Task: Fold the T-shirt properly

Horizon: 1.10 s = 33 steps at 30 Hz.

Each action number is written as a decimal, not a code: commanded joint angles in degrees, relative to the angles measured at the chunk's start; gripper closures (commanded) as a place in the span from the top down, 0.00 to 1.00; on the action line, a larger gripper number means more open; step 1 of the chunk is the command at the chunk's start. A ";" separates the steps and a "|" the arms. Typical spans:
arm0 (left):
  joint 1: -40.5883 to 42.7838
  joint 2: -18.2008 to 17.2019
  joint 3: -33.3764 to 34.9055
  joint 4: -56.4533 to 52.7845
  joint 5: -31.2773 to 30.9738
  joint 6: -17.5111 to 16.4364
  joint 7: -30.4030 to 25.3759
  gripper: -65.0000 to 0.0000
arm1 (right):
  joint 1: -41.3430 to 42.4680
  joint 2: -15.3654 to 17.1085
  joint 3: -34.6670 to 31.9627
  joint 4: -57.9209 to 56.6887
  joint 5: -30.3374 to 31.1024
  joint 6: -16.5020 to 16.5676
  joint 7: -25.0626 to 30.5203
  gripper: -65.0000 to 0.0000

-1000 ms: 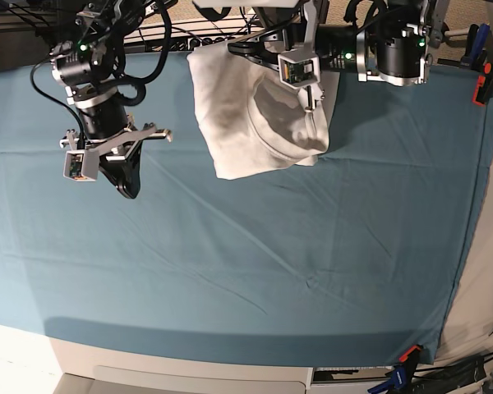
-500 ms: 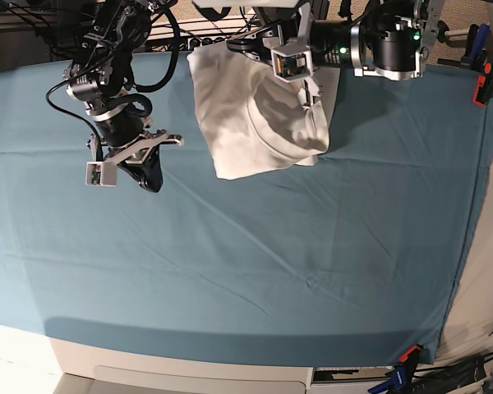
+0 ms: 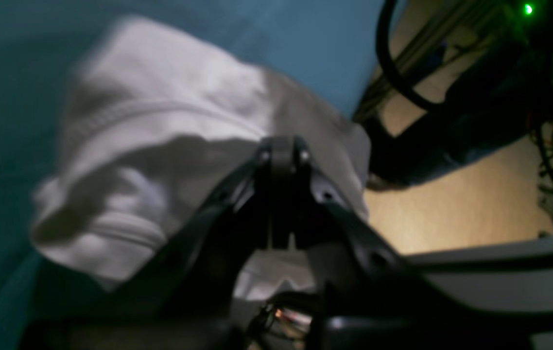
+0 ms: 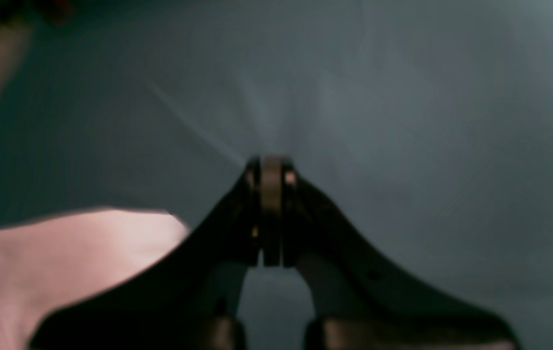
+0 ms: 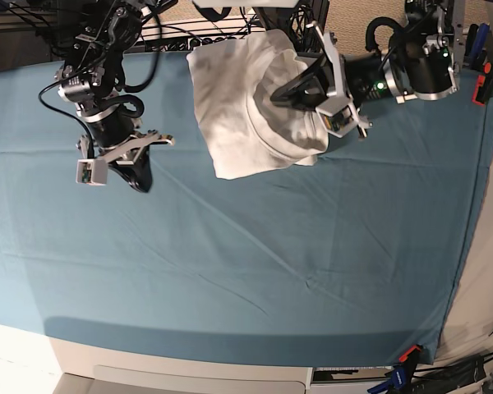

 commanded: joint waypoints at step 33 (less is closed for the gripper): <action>-4.17 5.75 19.69 -7.74 4.85 -2.78 -4.00 0.00 | 0.31 -0.42 -18.05 -4.39 5.18 8.44 0.33 0.00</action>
